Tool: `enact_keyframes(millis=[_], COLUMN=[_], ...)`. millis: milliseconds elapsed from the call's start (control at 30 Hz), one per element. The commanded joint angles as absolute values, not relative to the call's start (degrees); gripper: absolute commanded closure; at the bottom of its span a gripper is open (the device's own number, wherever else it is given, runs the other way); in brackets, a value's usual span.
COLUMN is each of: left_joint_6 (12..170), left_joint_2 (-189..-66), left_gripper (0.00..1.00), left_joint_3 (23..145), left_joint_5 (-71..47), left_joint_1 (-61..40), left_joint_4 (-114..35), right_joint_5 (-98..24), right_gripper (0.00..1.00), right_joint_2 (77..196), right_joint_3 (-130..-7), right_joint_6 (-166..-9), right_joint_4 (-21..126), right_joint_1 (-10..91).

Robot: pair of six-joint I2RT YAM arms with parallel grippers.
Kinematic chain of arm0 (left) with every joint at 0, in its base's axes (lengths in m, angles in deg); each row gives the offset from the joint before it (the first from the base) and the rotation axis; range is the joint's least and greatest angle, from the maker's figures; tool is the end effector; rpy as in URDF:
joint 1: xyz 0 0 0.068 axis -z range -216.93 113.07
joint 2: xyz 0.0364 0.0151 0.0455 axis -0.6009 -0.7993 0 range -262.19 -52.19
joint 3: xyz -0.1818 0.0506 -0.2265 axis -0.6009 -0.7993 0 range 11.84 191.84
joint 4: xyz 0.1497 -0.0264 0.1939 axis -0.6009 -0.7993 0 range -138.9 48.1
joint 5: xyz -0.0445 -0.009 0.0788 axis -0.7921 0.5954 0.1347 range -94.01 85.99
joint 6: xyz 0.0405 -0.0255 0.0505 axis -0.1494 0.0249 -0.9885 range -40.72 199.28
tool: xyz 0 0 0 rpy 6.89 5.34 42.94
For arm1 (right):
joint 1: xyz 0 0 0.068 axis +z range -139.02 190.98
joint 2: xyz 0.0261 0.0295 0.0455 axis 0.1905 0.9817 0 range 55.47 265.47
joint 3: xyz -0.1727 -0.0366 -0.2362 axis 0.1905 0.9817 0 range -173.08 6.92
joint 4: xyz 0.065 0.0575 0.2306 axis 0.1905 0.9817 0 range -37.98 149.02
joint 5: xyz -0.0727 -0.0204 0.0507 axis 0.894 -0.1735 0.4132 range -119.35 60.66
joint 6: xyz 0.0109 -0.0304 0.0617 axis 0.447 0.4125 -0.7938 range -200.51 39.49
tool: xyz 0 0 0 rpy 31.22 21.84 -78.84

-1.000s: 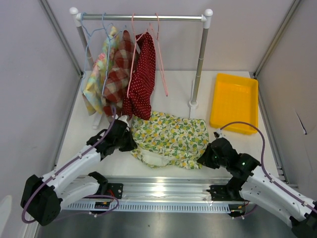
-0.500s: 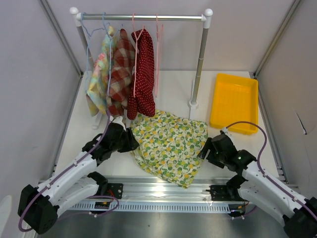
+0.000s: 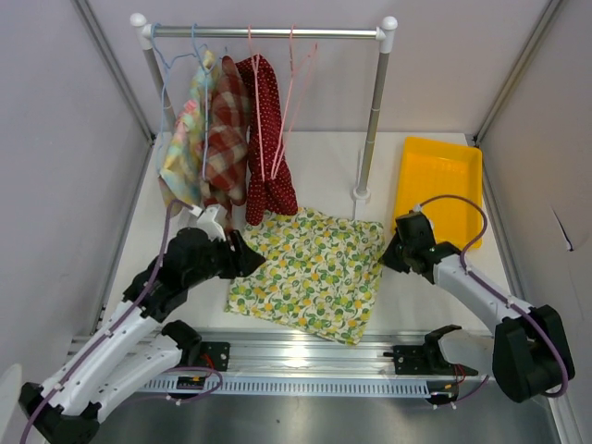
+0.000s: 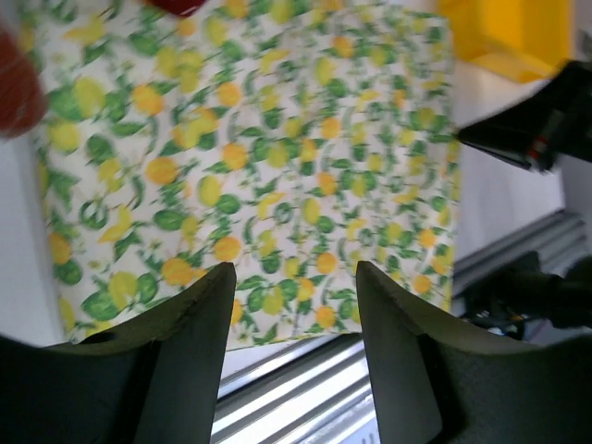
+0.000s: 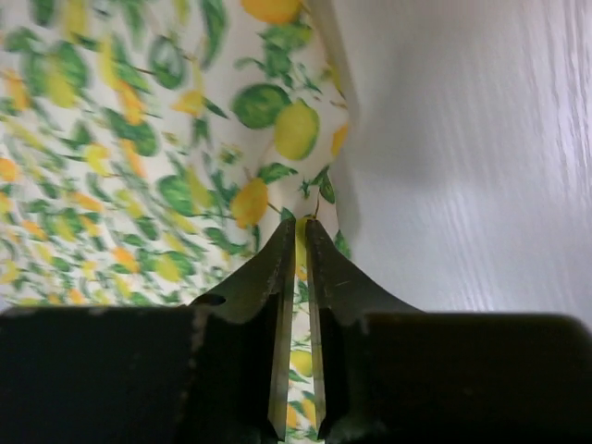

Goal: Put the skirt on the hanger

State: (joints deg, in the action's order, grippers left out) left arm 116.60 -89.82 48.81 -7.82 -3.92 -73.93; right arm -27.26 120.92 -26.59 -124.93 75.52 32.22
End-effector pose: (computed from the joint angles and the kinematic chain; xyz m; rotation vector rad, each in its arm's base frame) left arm 0.1089 -0.0752 0.2755 -0.0435 2.2447 -0.7677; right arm 0.1880 0.0709 0.1966 0.5342 2.5316 0.3968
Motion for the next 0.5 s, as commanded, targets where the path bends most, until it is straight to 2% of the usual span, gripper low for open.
enact_keyframes(millis=[0,200,233,267,333,367,467], left_joint_6=[112.3,108.8,108.1,106.0,104.2,101.8,97.5], left_joint_2=[-86.6,-90.7,-92.3,-94.1,-99.5,-101.4,-110.8], left_gripper=[0.39,0.36,0.36,0.36,0.35,0.35,0.31], left_joint_3=[55.8,71.7,73.5,75.2,82.7,88.4,94.9], left_joint_5=[-14.0,-15.3,-15.3,-15.2,-13.2,-11.2,-5.8], left_joint_1=[-2.0,-1.8,-1.8,-1.7,-1.6,-1.7,-1.6], left_joint_4=[-71.1,-64.1,-63.7,-63.3,-61.5,-60.1,-59.9], right_joint_5=[-24.9,-22.5,-22.7,-22.5,-22.6,-22.7,-23.0], right_gripper=[0.9,0.89,0.84,0.75,0.65,0.56,0.48], right_joint_2=[122.9,127.9,127.8,127.4,125.3,124.4,121.3], right_joint_3=[-35.3,-40.8,-40.7,-40.5,-40.0,-39.7,-40.1], right_joint_6=[-120.9,-117.4,-117.3,-117.2,-117.2,-117.2,-116.4], right_joint_4=[73.1,75.1,75.1,75.3,75.7,76.2,78.0], right_joint_1=[31.7,29.0,28.7,28.8,28.9,29.0,29.2])
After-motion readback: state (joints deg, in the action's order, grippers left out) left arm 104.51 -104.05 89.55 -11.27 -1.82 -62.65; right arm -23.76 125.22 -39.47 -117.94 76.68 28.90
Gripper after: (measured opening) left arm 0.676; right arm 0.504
